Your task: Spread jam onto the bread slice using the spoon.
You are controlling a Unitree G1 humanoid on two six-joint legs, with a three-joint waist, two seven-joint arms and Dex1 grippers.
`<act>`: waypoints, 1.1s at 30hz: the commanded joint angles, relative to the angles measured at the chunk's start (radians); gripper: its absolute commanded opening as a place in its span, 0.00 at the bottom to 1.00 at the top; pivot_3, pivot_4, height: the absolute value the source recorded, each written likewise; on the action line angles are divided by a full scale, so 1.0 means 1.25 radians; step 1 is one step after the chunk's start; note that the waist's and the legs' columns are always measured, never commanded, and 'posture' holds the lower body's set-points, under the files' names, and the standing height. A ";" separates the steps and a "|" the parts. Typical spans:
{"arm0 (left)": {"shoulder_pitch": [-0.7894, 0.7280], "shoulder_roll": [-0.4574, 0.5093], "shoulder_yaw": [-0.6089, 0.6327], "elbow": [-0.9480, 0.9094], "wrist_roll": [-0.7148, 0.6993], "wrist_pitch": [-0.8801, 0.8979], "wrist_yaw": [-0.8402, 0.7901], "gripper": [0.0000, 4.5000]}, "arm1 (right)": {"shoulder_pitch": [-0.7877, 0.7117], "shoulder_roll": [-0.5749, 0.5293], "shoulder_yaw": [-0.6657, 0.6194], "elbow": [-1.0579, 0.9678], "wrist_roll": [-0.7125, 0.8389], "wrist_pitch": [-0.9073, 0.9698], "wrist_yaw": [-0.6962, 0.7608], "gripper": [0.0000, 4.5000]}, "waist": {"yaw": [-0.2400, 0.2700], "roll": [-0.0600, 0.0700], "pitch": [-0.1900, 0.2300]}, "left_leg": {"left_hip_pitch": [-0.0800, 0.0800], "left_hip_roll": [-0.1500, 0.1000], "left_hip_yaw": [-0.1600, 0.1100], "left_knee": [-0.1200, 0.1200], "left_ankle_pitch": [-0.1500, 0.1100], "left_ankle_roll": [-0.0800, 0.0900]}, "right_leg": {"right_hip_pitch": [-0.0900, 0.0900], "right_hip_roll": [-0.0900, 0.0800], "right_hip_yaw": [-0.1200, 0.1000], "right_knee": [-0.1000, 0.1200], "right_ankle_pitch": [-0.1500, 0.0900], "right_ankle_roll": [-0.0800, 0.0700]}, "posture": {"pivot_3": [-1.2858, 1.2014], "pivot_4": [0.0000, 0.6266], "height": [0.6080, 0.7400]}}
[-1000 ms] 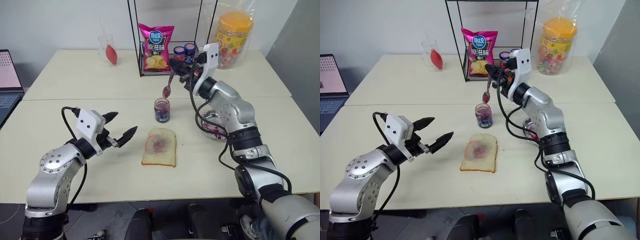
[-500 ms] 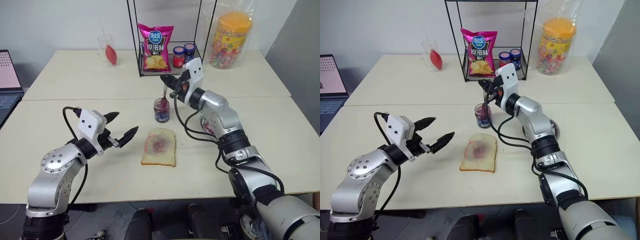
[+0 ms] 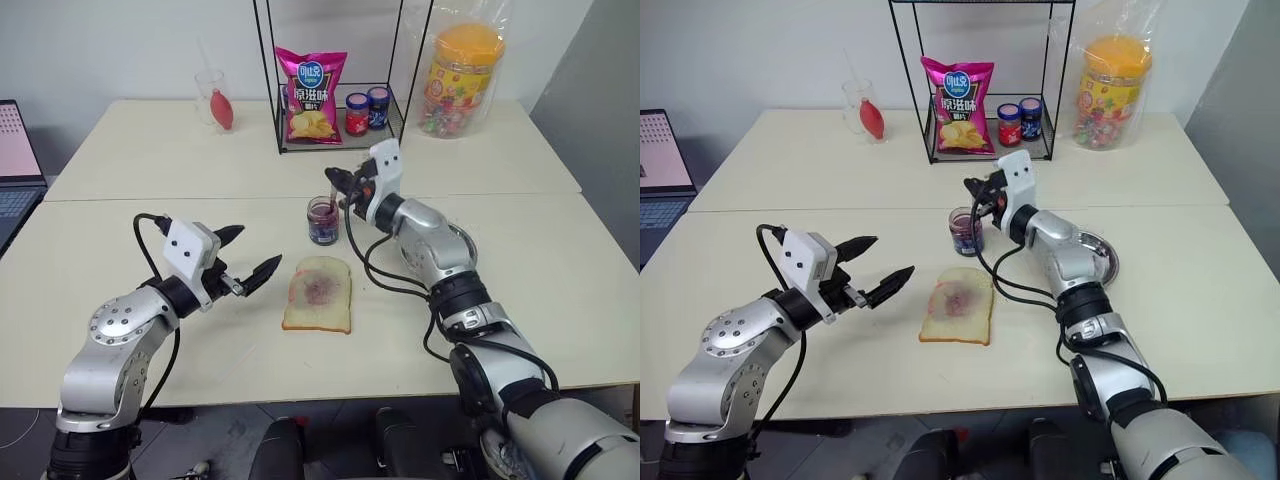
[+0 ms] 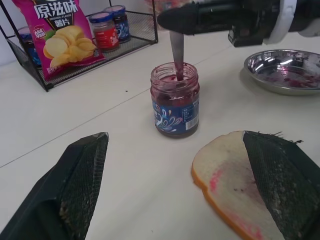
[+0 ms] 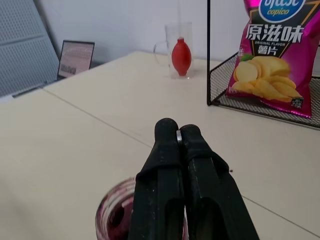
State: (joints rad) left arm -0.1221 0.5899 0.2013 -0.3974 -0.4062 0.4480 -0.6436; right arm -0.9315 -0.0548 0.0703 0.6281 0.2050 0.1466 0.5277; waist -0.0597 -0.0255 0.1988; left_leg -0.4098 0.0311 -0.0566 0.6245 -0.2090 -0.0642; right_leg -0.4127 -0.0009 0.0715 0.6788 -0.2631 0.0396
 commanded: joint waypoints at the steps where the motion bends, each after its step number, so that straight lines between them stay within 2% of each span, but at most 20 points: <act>1: -0.010 0.009 0.002 -0.018 0.004 -0.017 0.002 1.00 | -0.001 0.005 0.010 -0.032 -0.018 -0.029 0.018 0.01 | 0.000 0.000 0.000 | 0.000 0.000 0.000 0.000 0.000 0.000 | 0.000 0.000 0.000 0.000 0.000 0.000 | 0.52 0.24 1.00; 8: -0.013 0.010 -0.001 -0.014 0.008 -0.020 -0.004 1.00 | -0.005 0.028 -0.028 -0.055 0.027 0.049 0.020 0.01 | 0.000 0.000 0.000 | 0.000 0.000 0.000 0.000 0.000 0.000 | 0.000 0.000 0.000 0.000 0.000 0.000 | 0.52 0.24 1.00; 12: -0.018 0.008 -0.005 -0.011 0.011 -0.020 -0.004 1.00 | -0.022 0.047 -0.090 -0.072 0.094 0.146 -0.012 0.01 | 0.000 0.000 0.000 | 0.000 0.000 0.000 0.000 0.000 0.000 | 0.000 0.000 0.000 0.000 0.000 0.000 | 0.52 0.24 1.00; 25: -0.030 0.004 -0.015 0.002 0.016 -0.025 -0.002 1.00 | -0.070 0.060 -0.228 -0.073 0.210 0.292 -0.116 0.01 | 0.000 0.000 0.000 | 0.000 0.000 0.000 0.000 0.000 0.000 | 0.000 0.000 0.000 0.000 0.000 0.000 | 0.52 0.24 1.00; 33: -0.036 0.003 -0.018 0.010 0.017 -0.028 -0.001 1.00 | -0.075 0.061 -0.254 -0.084 0.242 0.324 -0.145 0.01 | 0.000 0.000 0.000 | 0.000 0.000 0.000 0.000 0.000 0.000 | 0.000 0.000 0.000 0.000 0.000 0.000 | 0.52 0.24 1.00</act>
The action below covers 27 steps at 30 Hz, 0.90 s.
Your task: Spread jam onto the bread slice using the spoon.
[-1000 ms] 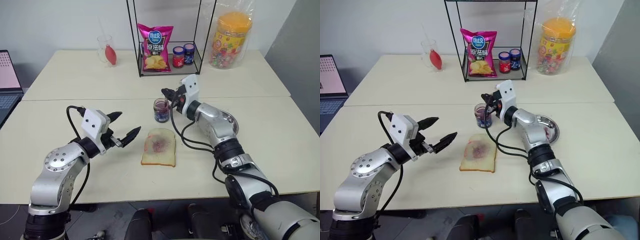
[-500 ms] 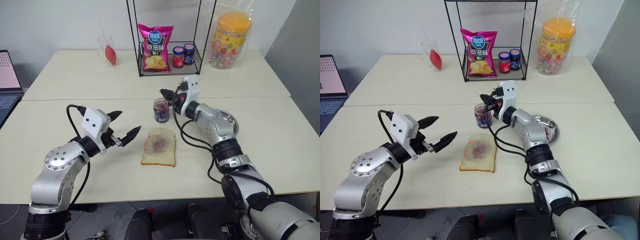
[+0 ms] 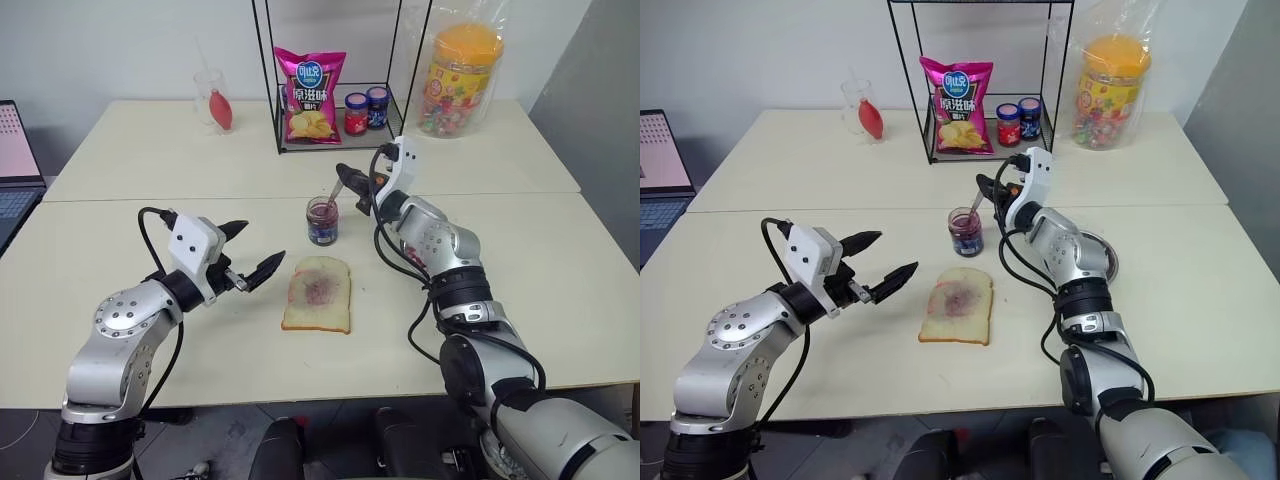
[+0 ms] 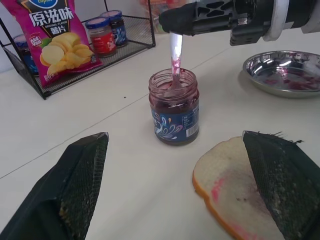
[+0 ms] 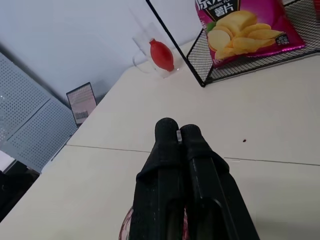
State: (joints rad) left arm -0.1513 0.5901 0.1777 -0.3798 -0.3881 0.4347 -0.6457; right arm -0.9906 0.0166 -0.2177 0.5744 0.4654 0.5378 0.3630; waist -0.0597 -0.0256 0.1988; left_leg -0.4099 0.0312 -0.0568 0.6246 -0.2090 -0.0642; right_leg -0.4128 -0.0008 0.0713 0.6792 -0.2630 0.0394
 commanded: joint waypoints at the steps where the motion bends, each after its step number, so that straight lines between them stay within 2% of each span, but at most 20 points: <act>1: -0.015 0.003 0.000 -0.003 0.003 -0.018 0.001 1.00 | -0.029 0.005 -0.030 -0.041 0.041 0.017 -0.019 0.01 | 0.000 0.000 0.000 | 0.000 0.000 0.000 0.000 0.000 0.000 | 0.000 0.000 0.000 0.000 0.000 0.000 | 0.52 0.24 1.00; 27: -0.039 0.001 -0.012 0.018 0.012 -0.031 0.001 1.00 | -0.061 0.008 -0.119 -0.017 0.131 0.090 -0.110 0.01 | 0.000 0.000 0.000 | 0.000 0.000 0.000 0.000 0.000 0.000 | 0.000 0.000 0.000 0.000 0.000 0.000 | 0.52 0.24 1.00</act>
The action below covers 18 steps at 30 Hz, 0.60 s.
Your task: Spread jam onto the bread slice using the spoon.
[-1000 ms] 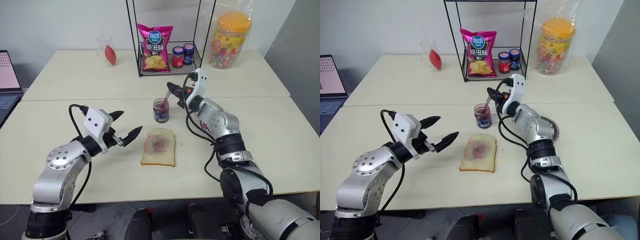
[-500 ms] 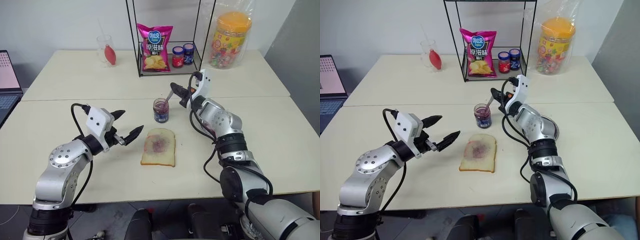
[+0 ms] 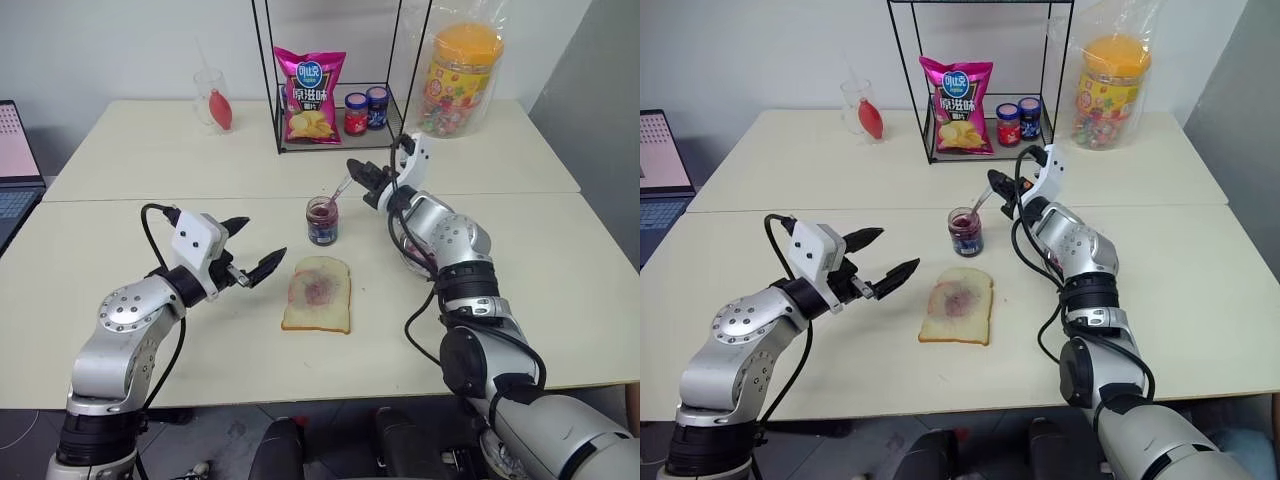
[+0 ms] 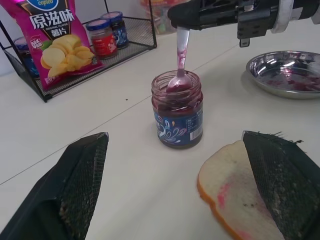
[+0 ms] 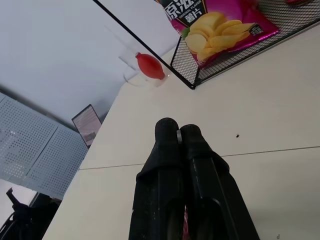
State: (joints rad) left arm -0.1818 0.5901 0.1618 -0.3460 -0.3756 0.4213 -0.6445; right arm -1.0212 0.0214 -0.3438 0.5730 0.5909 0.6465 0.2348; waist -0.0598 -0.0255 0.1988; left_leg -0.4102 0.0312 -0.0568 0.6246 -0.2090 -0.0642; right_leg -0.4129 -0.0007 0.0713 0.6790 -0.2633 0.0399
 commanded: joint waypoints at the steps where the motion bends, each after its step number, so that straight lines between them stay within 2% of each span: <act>1: -0.015 0.001 0.000 -0.009 0.003 -0.020 0.000 1.00 | -0.037 0.003 -0.019 -0.015 0.032 0.003 -0.009 0.01 | 0.000 0.000 0.000 | 0.000 0.000 0.000 0.000 0.000 0.000 | 0.000 0.000 0.000 0.000 0.000 0.000 | 0.52 0.24 1.00; 18: -0.028 0.000 -0.009 0.003 0.006 -0.029 0.001 1.00 | -0.048 0.001 -0.054 -0.009 0.080 0.027 -0.050 0.01 | 0.000 0.000 0.000 | 0.000 0.000 0.000 0.000 0.000 0.000 | 0.000 0.000 0.000 0.000 0.000 0.000 | 0.52 0.24 1.00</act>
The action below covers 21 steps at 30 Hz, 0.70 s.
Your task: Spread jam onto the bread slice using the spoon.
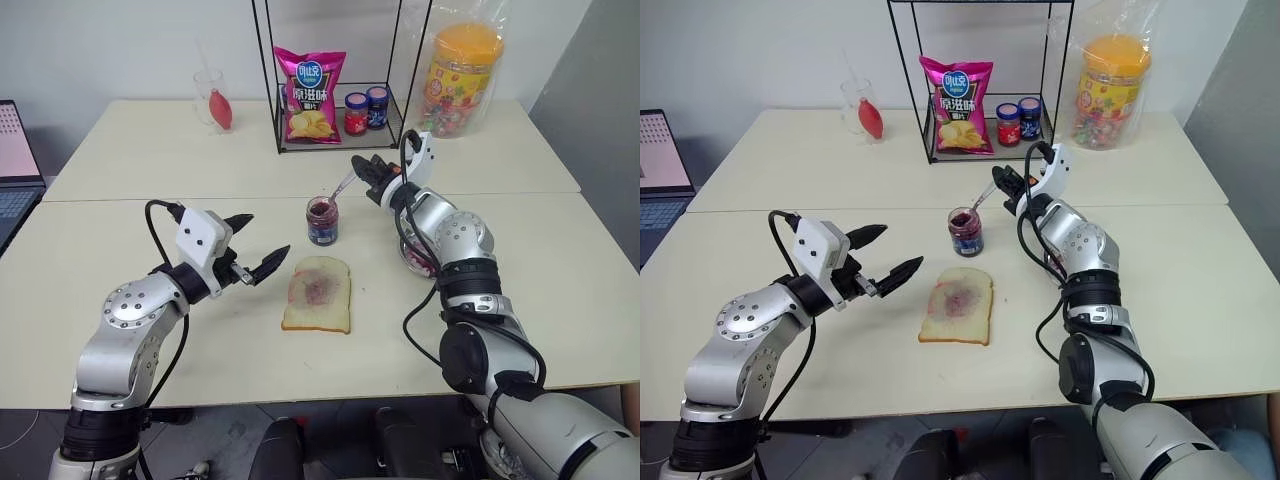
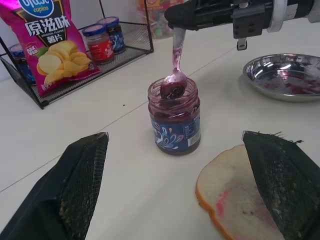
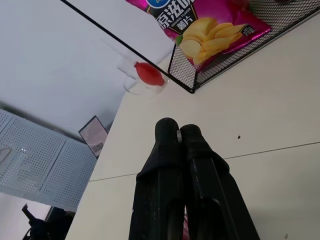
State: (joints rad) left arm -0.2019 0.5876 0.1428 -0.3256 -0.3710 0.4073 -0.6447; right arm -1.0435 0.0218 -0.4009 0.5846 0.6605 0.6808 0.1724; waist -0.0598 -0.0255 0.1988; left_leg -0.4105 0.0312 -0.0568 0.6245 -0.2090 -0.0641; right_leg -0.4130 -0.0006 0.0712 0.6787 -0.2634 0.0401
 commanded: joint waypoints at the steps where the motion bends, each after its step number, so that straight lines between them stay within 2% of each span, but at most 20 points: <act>1: -0.012 0.002 0.006 -0.013 0.002 -0.019 0.002 1.00 | -0.030 0.000 -0.007 -0.018 0.023 0.000 0.001 0.01 | 0.000 0.000 0.000 | 0.000 0.000 0.000 0.000 0.000 0.000 | 0.000 0.000 0.000 0.000 0.000 0.000 | 0.52 0.24 1.00; 12: -0.018 0.002 0.005 -0.010 0.001 -0.017 0.001 1.00 | -0.025 -0.001 -0.018 -0.030 0.043 0.007 -0.015 0.01 | 0.000 0.000 0.000 | -0.005 0.000 0.000 0.000 0.000 0.000 | -0.005 0.000 0.000 0.001 0.001 -0.001 | 0.52 0.24 1.00; 21: -0.021 0.003 0.002 -0.008 0.003 -0.018 -0.002 1.00 | -0.011 -0.014 0.015 -0.047 0.022 -0.007 0.002 0.01 | 0.000 0.000 0.000 | -0.006 0.000 0.000 0.000 0.000 0.000 | -0.006 0.000 0.000 0.001 0.001 -0.002 | 0.52 0.24 1.00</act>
State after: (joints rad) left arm -0.2095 0.5877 0.1421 -0.3200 -0.3708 0.4068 -0.6454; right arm -1.0461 0.0081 -0.3839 0.5716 0.6797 0.6858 0.1599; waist -0.0596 -0.0256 0.1988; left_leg -0.4175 0.0312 -0.0566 0.6245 -0.2090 -0.0641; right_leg -0.4202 -0.0006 0.0712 0.6796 -0.2620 0.0381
